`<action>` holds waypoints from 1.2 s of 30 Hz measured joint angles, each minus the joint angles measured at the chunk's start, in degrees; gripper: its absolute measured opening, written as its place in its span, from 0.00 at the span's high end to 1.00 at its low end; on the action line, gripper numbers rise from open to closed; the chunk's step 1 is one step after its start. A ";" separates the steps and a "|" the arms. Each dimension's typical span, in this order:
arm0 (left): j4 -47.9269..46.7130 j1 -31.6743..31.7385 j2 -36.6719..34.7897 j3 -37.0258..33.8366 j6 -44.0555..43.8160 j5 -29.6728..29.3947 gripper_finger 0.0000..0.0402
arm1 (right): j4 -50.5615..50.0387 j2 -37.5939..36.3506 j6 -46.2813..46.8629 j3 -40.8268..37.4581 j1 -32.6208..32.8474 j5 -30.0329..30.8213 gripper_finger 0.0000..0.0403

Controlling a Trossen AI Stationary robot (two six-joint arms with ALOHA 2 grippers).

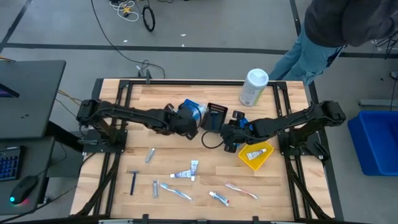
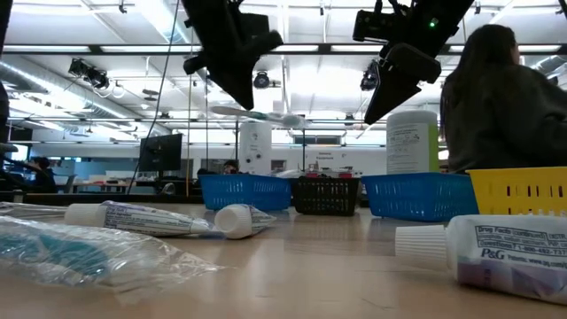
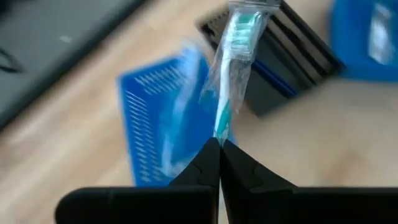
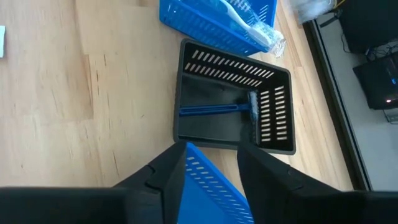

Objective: Pick & Place Travel size toiletries
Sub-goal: Put the top blue toothbrush into the left blue basket, then put the blue razor into the black basket

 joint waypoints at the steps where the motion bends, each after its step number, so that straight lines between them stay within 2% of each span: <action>1: 1.19 0.64 0.15 -0.51 -0.17 -2.06 0.99 | -0.02 0.02 0.00 0.00 0.00 0.02 0.63; 4: 4.31 2.46 0.96 -2.02 -0.78 -4.72 0.99 | -0.09 0.02 0.00 0.00 0.00 0.02 0.64; 7: 12.94 3.65 1.91 -4.73 -0.24 -5.59 0.99 | -0.45 0.02 0.00 0.00 0.00 0.00 0.64; 13: 14.98 5.60 5.06 -8.85 1.09 -6.27 0.98 | -0.39 -0.02 0.00 0.05 0.00 0.04 0.62; 18: 20.67 6.49 5.55 -11.95 2.64 -5.02 0.95 | -0.70 0.02 0.22 0.08 0.02 0.06 0.60; 22: 20.24 7.21 5.58 -12.57 2.37 -4.01 0.89 | -0.74 0.02 0.39 0.05 0.00 0.04 0.59; 27: 20.30 8.42 5.70 -12.54 2.44 3.03 0.79 | -0.91 0.00 1.04 0.04 0.00 0.04 0.57; 32: 19.85 8.35 5.59 -11.44 5.30 1.58 0.71 | -1.87 0.00 1.43 0.04 0.02 0.02 0.56; 36: 19.56 8.22 5.43 -9.10 9.29 1.44 0.70 | -3.45 0.00 2.11 0.04 0.07 0.01 0.54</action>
